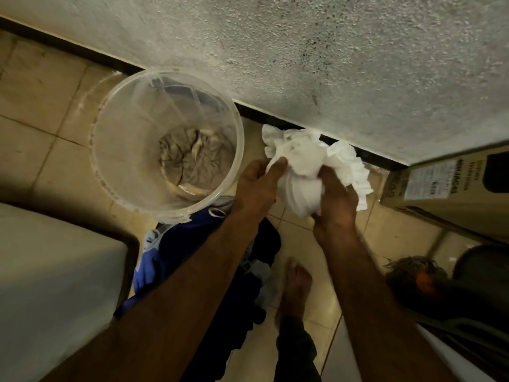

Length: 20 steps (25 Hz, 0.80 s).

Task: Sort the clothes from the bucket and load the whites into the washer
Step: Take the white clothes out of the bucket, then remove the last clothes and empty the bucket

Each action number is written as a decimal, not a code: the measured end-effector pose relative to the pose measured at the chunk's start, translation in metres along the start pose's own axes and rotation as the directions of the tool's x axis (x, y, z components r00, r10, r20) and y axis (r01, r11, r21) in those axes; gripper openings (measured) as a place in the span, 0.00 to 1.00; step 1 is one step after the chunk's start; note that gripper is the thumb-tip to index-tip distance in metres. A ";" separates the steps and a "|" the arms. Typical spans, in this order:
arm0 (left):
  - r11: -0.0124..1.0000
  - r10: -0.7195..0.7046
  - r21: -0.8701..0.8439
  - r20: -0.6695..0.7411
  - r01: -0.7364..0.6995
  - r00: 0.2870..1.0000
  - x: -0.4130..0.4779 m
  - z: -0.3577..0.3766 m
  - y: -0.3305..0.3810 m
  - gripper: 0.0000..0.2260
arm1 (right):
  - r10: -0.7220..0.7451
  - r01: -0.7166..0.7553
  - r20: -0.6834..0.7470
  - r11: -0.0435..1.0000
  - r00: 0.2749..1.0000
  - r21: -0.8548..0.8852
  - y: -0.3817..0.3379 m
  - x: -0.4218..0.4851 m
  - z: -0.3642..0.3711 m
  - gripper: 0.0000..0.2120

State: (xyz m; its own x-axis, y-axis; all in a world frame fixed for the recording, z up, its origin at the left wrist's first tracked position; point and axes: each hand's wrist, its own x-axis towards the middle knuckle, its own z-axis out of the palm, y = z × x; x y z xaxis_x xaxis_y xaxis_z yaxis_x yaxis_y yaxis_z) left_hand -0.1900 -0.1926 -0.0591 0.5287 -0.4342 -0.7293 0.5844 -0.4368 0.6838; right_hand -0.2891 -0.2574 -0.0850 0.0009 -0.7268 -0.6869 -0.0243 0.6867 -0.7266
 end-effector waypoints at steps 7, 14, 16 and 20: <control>0.996 0.075 0.065 -0.107 -0.068 0.991 0.019 -0.022 -0.008 0.06 | 0.165 -0.183 -0.113 0.967 0.980 -0.179 -0.015 0.060 -0.012 0.22; 0.923 0.293 0.306 -0.165 -0.233 0.942 0.035 -0.092 -0.027 0.01 | -0.125 0.220 0.252 0.890 0.960 -0.400 0.038 0.017 0.064 0.03; 0.784 0.393 0.563 -0.125 -0.261 0.911 0.041 -0.131 -0.032 0.01 | -0.173 0.344 0.370 0.814 0.913 -0.468 0.053 -0.002 0.094 0.03; 0.091 0.474 0.986 0.081 -0.140 0.877 0.054 -0.221 -0.049 0.15 | -0.141 0.475 0.559 0.715 0.817 -0.513 0.078 -0.023 0.140 0.02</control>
State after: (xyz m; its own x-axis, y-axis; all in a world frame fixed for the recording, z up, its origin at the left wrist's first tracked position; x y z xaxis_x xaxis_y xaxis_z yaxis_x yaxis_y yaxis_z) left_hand -0.0541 -0.0206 -0.1366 0.6907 -0.6516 -0.3137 -0.6279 -0.7555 0.1868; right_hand -0.1513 -0.1844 -0.1283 0.5632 -0.6810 -0.4680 -0.5299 0.1369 -0.8369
